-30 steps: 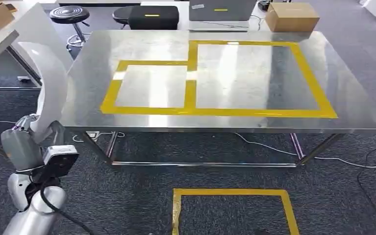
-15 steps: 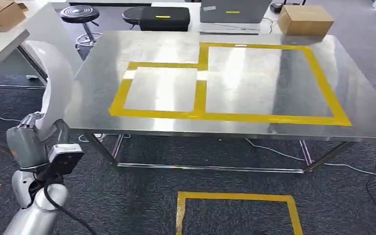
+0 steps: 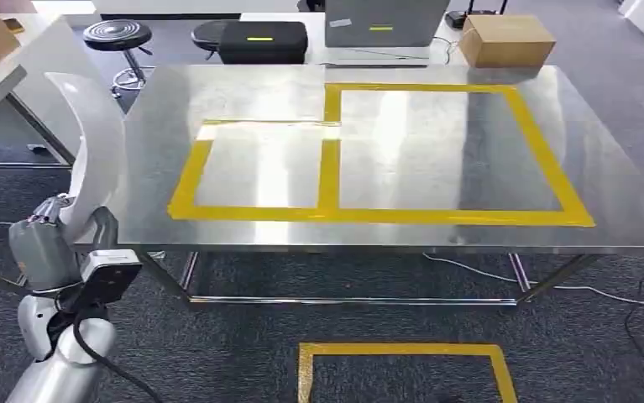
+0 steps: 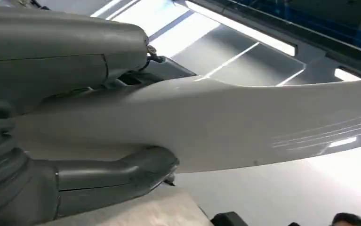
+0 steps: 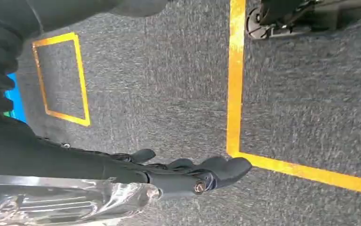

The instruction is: Take the parts from the cabinet and place them on the table.

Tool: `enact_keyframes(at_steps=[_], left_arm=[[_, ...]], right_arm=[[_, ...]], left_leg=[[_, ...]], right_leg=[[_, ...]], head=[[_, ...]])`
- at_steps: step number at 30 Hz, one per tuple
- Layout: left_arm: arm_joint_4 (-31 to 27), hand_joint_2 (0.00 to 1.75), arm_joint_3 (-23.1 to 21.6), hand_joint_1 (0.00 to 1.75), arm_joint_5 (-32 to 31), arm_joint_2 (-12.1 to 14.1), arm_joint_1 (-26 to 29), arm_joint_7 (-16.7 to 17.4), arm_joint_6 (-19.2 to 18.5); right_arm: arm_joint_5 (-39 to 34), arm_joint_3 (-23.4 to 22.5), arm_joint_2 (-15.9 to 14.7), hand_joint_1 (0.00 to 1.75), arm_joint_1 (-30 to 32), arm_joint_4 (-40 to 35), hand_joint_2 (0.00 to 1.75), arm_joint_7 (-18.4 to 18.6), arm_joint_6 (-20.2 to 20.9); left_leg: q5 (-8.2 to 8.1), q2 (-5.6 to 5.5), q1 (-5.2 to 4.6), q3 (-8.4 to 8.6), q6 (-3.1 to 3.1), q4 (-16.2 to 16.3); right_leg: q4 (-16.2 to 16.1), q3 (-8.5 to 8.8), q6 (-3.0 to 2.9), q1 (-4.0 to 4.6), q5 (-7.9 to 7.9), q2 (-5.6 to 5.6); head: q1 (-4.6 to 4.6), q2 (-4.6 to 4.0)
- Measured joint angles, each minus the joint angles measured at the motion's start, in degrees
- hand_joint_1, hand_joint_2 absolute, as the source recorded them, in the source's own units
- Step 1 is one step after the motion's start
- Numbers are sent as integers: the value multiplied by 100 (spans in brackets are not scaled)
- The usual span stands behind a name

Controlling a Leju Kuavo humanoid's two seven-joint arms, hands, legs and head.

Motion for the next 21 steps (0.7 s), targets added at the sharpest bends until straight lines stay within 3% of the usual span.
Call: enact_keyframes(at_steps=[2, 3, 4, 5, 6, 7, 8, 9, 10, 11, 12, 13, 14, 16, 18, 20, 21], left_arm=[[0, 175, 0, 175, -13, 0, -3, 0, -2], [0, 175, 2, 175, -24, 4, 3, 0, -4], [-2, 175, 2, 175, -24, -4, 4, 0, -2], [-2, 175, 0, 175, -26, -2, -5, 0, -4], [-2, 175, -7, 175, -29, -2, -1, 0, -9], [0, 175, -7, 175, -29, -2, 9, 0, -17], [0, 175, -7, 175, -31, -2, 16, 0, -20], [0, 175, -9, 175, -31, -2, 23, 0, -20], [0, 175, -9, 175, -31, -2, 24, 0, -20], [0, 175, -9, 175, -33, -2, 25, 0, -22], [0, 175, -9, 175, -44, -2, 23, 0, -20], [0, 175, -13, 175, -55, -2, 25, 0, -20], [4, 175, -18, 175, -61, 0, 20, 0, -22], [4, 175, -22, 175, -72, -9, 17, 0, -24], [4, 175, -22, 175, -74, -9, 9, 0, -24], [4, 175, -24, 175, -77, -4, -6, 0, -20], [4, 175, -24, 175, -77, -7, -12, 0, -20]], right_arm=[[-4, 0, 0, 0, 6, 0, 175, 0, 0], [-7, 0, 0, 0, 4, 0, 175, 0, 0], [-7, -2, 0, 0, -1, 0, 175, -2, 0], [-7, -2, 0, 0, -17, 0, 175, -4, 0], [-7, 0, 0, 0, -30, 0, 175, -2, 0], [-9, -2, 0, 0, -24, 0, 175, -2, 0], [-18, 0, 0, 0, -7, 0, 175, -2, 0], [-22, 0, 0, 0, 11, 0, 175, 2, 0], [-26, 0, 0, 0, 28, 0, 175, 7, 0], [-28, 0, 0, 0, 32, 0, 175, 7, 0], [-31, 0, 0, 0, 30, 0, 175, 7, 0], [-33, 0, 0, 0, 35, 0, 175, 7, 0], [-39, 0, 0, 0, 50, 0, 175, 13, 0], [-39, 0, 0, 0, 31, 0, 175, 15, 0], [-39, 0, 2, 0, 9, 0, 175, 13, 0], [-35, 0, -4, 0, -2, 4, 175, 13, -11], [-33, 0, -7, 0, -6, 7, 175, 13, -11]], left_leg=[[-39, -17, 5, 14, 91, -46], [-40, -32, 24, 101, 143, -45], [-74, -24, 23, 171, 183, -56], [-116, -23, 19, 210, 213, -56], [-162, -19, 11, 242, 230, -56], [-218, -18, 4, 281, 244, -56], [-274, -20, -2, 338, 251, -56], [-341, -30, -5, 420, 253, -56], [-413, -46, -7, 521, 251, -56], [-488, -49, -11, 639, 242, -56], [-580, -49, -16, 768, 232, -56], [-679, -46, -20, 869, 211, -65], [-771, -50, -45, 965, 183, -25], [-879, -70, -54, 1052, 111, -128], [-745, -71, -56, 1057, 45, 35], [-708, -52, -53, 738, -20, 620], [-839, -51, -40, 475, -56, 991]], right_leg=[[-9, 128, 90, 2, 69, -10], [-66, 122, 115, -20, 10, -11], [101, 116, 126, -18, -10, -41], [519, -92, 135, -16, -14, -58], [1098, -460, 143, -15, -115, -60], [1565, -803, 156, -14, -339, -60], [1834, -1050, 156, -9, -578, -60], [1869, -1199, 152, -5, -712, -60], [1713, -1235, 137, -1, -693, -60], [1399, -1195, 105, 6, -542, -61], [953, -1114, 75, 16, -224, -61], [471, -1044, 27, 36, 380, -70], [198, -1054, 0, 55, 869, -75], [246, -951, -54, 75, 791, -60], [204, -854, -127, 48, 792, -34], [177, -753, -204, 19, 711, -38], [177, -719, -217, 17, 661, -37]], head=[[-6, 0], [2, 0], [13, 0], [33, 0], [57, 0], [61, 0], [61, 0], [64, 0], [63, 0], [68, 0], [68, 0], [83, 0], [85, 0], [70, 0], [72, 0], [26, 0], [35, 0]])
